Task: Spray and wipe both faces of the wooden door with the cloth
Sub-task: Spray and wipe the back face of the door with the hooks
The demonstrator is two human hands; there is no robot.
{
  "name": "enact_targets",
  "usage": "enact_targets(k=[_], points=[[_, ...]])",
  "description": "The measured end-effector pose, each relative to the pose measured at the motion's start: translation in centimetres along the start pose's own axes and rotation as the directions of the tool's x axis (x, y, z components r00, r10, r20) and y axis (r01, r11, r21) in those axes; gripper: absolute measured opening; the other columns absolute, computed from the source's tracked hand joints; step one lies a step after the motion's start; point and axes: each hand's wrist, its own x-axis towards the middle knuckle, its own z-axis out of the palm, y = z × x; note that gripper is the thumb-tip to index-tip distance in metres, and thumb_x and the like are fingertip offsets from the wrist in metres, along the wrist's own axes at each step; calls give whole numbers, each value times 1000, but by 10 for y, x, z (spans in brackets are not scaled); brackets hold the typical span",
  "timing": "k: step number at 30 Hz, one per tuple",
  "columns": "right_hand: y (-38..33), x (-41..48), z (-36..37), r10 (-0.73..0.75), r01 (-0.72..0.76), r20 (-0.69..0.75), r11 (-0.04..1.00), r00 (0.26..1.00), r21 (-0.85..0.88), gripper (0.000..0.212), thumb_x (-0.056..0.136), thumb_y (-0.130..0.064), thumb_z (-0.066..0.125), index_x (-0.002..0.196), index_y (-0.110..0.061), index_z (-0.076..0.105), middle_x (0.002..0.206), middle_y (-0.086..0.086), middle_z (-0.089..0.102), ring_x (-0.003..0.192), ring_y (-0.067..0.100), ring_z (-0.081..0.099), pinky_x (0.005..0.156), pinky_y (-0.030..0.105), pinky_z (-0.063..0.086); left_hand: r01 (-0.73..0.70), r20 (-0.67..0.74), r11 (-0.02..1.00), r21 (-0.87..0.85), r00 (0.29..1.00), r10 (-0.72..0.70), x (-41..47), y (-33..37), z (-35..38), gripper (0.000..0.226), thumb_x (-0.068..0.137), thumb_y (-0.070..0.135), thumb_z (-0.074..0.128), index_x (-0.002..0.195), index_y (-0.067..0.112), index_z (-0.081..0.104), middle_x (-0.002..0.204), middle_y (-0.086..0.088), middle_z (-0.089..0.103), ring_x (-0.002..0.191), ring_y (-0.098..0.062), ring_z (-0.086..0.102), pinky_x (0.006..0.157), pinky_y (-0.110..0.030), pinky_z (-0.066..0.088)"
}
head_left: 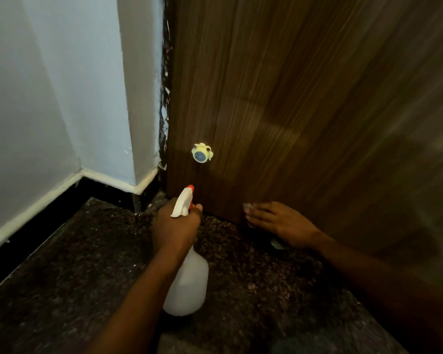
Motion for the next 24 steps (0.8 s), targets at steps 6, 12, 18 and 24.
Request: enact_targets(k=[6,12,18,24], points=[[-22,136,-84,525,-263,-378,785,763,561,58,87,-8,48,145,-3,47,152,13,44,141,21,39,119,24,25,-121,-40,993,3,992,121,30,60,-11,31,84,29,64,114,22,61,93,-7,68,79,-28,67,75,-49,57],[-78,169,-140,918,35,239,-263,317,964,40,96,-2,53,133,-13,61,122,1,69,110,13,65,95,28,52,-98,-55,992,83,993,103,10,111,-38,27,85,38,61,111,29,61,98,1,67,81,-22,68,79,-43,57],[-110,139,-254,618,727,717,-647,322,231,38,106,-28,31,127,-12,59,127,13,62,116,28,60,87,42,56,29,-79,995,95,997,-22,-52,216,-71,6,88,35,61,84,39,60,83,0,69,73,-27,69,70,-48,58],[-54,161,-476,623,703,712,-662,323,261,54,90,-38,55,139,-17,54,138,11,58,129,32,52,93,46,49,30,-71,992,121,997,-22,-91,395,-110,4,90,34,59,92,32,58,88,-5,68,75,-23,68,72,-46,58]])
